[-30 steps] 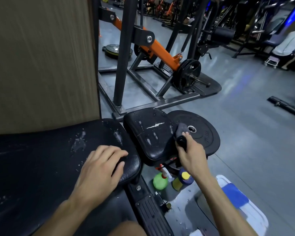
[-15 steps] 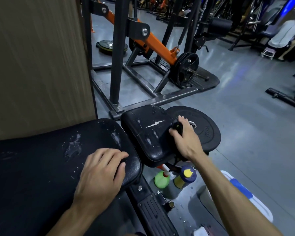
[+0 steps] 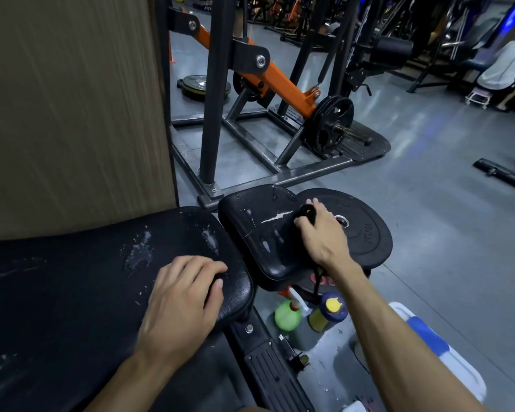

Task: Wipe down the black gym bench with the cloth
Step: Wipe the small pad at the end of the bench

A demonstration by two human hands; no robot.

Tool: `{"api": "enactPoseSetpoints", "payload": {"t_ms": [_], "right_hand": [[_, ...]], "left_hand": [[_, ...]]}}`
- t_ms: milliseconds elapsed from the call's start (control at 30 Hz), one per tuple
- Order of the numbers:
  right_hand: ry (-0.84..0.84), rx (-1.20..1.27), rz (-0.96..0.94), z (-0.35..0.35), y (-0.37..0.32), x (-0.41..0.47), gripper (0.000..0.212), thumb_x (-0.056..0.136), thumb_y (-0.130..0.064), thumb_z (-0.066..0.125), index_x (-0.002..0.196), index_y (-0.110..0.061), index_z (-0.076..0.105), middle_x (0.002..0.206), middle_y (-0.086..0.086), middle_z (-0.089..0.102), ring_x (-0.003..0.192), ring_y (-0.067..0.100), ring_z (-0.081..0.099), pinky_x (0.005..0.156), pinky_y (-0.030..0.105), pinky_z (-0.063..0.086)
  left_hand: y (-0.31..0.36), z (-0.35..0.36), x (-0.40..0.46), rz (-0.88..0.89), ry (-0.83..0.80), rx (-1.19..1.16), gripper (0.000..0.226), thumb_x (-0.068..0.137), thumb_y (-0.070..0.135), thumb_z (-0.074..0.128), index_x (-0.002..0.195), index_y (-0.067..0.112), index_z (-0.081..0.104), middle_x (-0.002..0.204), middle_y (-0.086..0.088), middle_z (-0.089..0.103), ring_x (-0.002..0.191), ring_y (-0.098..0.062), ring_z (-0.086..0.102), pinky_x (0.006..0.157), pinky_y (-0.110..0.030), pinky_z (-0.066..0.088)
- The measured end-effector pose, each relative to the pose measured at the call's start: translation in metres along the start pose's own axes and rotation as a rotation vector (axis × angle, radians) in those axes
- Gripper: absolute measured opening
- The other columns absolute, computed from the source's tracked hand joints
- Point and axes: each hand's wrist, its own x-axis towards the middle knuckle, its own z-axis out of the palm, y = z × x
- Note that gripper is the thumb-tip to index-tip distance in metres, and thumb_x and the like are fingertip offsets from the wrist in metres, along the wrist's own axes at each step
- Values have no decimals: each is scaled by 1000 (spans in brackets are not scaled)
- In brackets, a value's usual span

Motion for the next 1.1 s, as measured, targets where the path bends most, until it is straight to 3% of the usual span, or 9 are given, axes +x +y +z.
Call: {"api": "enactPoseSetpoints", "payload": {"t_ms": [100, 200, 367, 600, 767, 833, 967, 1033, 1100], "right_hand": [[-61, -149, -355, 22, -11, -60, 81, 86, -48, 34, 159, -12, 25, 168, 4, 14, 156, 14, 8, 127, 32, 2], [-190, -121, -550, 13, 6, -83, 81, 83, -42, 40, 159, -18, 27, 167, -5, 16, 155, 6, 8, 127, 30, 3], [-13, -67, -100, -3, 12, 0, 76, 85, -48, 33, 156, -20, 37, 166, 1, 25, 154, 17, 19, 126, 34, 11], [-215, -123, -615, 14, 5, -92, 81, 81, -39, 41, 159, -25, 25, 168, -8, 15, 155, 5, 7, 126, 30, 2], [2, -109, -139, 7, 9, -20, 83, 81, -52, 25, 157, -20, 33, 166, -2, 21, 155, 14, 15, 127, 32, 5], [8, -215, -220, 30, -17, -41, 87, 80, -56, 21, 159, -19, 27, 168, 3, 16, 156, 15, 10, 127, 34, 2], [-221, -190, -711, 42, -28, -104, 81, 84, -45, 40, 160, -19, 25, 168, -2, 15, 156, 9, 6, 127, 34, 4], [-185, -117, -631, 29, -16, -75, 78, 80, -43, 42, 155, -22, 38, 164, -5, 28, 153, 9, 19, 126, 31, 9], [-69, -40, -356, 17, -10, -34, 76, 79, -45, 35, 151, -21, 46, 161, -3, 36, 151, 14, 28, 125, 31, 12]], "left_hand": [[0, 1, 0, 13, 0, 1, 26, 96, 31, 49, 112, 24, 68, 109, 14, 63, 107, -12, 54, 92, -27, 36], [-2, 1, -1, -7, -1, -4, 27, 96, 33, 48, 112, 25, 68, 109, 16, 63, 108, -10, 54, 93, -27, 36], [-2, 2, -2, -12, 7, 14, 23, 96, 30, 51, 110, 25, 68, 107, 15, 62, 107, -11, 54, 94, -26, 35], [-1, 1, -2, -11, 19, 23, 19, 96, 28, 54, 108, 25, 67, 107, 15, 62, 107, -10, 55, 94, -27, 37], [-1, 2, -1, -33, 38, 18, 17, 97, 27, 54, 108, 24, 67, 106, 14, 61, 105, -12, 55, 93, -29, 39], [0, 2, -1, -35, 41, 23, 17, 97, 26, 54, 108, 24, 66, 106, 14, 61, 105, -12, 55, 93, -29, 39], [-1, 1, -1, -57, 68, 18, 18, 96, 24, 51, 107, 24, 66, 105, 14, 62, 103, -13, 55, 90, -29, 38], [0, -1, -2, -88, 73, 5, 18, 95, 22, 50, 105, 24, 66, 104, 14, 62, 102, -12, 55, 90, -29, 37], [0, -1, -3, -106, 69, -5, 19, 96, 21, 49, 105, 24, 65, 104, 15, 61, 102, -12, 54, 91, -29, 37]]}}
